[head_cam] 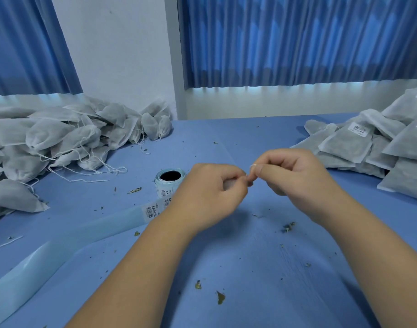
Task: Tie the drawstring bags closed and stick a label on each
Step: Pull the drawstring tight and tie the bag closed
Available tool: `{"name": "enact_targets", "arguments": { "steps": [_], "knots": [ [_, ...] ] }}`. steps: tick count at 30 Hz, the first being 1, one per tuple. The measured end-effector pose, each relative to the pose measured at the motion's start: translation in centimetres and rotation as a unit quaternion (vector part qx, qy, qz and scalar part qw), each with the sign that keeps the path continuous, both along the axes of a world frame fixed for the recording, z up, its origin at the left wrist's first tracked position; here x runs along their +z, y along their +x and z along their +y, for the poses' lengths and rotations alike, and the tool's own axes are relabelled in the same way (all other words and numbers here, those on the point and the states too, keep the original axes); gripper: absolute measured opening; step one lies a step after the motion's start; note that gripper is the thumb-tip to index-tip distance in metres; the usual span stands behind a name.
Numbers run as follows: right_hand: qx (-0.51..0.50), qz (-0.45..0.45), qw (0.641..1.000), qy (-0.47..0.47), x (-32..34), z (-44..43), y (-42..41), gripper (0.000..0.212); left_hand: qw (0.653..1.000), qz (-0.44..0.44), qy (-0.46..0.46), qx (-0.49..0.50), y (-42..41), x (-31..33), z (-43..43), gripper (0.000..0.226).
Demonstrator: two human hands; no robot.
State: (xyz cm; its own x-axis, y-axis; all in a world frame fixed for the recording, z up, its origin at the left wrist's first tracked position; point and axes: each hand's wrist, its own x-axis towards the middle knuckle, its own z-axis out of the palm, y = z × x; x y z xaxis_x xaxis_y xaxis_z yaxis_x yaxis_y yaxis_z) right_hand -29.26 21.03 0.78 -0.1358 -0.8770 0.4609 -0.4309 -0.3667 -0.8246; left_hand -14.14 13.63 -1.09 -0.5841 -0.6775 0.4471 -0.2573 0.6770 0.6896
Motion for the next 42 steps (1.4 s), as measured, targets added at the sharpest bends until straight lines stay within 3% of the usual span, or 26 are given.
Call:
{"name": "enact_targets", "arguments": {
  "steps": [6,10,14,18,21,25,29,42],
  "knots": [
    [-0.080,-0.015,0.997,0.014,-0.3,-0.7,-0.3,0.020,0.979,0.079,0.172,-0.069,0.3,1.6,0.3,0.023],
    [-0.071,0.006,0.995,0.071,-1.0,-1.0,0.1,0.023,0.930,0.129,0.318,-0.133,0.9,2.2,-0.4,0.024],
    [-0.099,0.085,0.983,0.128,-1.6,-1.4,-0.2,0.021,0.884,0.104,0.433,-0.143,1.1,2.0,-1.2,0.030],
    [-0.161,0.210,0.951,0.160,-1.9,-1.6,-1.1,0.007,0.861,0.102,0.487,-0.109,1.0,1.8,-1.6,0.028],
    [-0.186,0.172,0.961,0.107,-1.5,-1.6,-1.4,0.008,0.850,0.105,0.508,-0.093,0.9,1.6,-1.9,0.027],
    [-0.055,0.003,0.995,0.084,-0.3,-0.8,-0.2,0.013,0.850,0.098,0.509,-0.093,0.8,1.3,-2.0,0.025],
    [-0.027,0.022,0.992,0.123,-0.6,-0.7,0.8,0.014,0.851,0.085,0.504,-0.119,0.7,1.1,-1.9,0.027],
    [-0.044,0.008,0.994,0.104,-0.5,-0.7,0.7,0.009,0.867,0.058,0.472,-0.147,0.6,0.9,-1.6,0.025]
  ]
}}
